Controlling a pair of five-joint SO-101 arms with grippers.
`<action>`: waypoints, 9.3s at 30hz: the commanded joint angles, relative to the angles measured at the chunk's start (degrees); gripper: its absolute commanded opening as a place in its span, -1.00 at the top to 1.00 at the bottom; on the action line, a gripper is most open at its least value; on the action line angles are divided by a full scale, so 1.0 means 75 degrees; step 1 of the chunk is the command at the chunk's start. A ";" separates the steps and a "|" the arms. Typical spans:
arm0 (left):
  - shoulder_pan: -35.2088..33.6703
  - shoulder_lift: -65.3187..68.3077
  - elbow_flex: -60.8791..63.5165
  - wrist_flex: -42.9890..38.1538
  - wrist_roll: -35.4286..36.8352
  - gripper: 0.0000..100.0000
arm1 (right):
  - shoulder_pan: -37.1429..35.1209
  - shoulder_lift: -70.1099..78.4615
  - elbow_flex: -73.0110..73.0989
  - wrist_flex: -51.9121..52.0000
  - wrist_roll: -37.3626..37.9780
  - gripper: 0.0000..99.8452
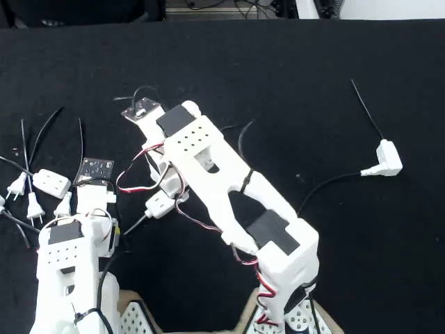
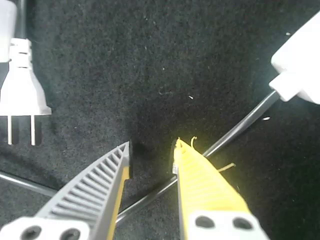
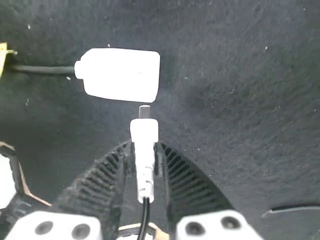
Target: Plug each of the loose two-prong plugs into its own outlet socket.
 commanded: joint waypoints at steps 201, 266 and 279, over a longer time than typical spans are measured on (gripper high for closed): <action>0.2221 0.1266 -0.1084 -0.1032 0.0105 0.60 | 0.1864 -0.3768 0.3663 -0.0797 0.0516 0.98; 0.0416 0.0316 -0.1916 0.0340 0.0621 0.61 | 0.1137 -0.2104 0.0885 0.0293 0.1653 0.98; -0.0768 -0.1160 -0.0018 0.0234 -0.0117 0.61 | 0.0914 0.0287 -0.1237 0.0750 0.1922 0.98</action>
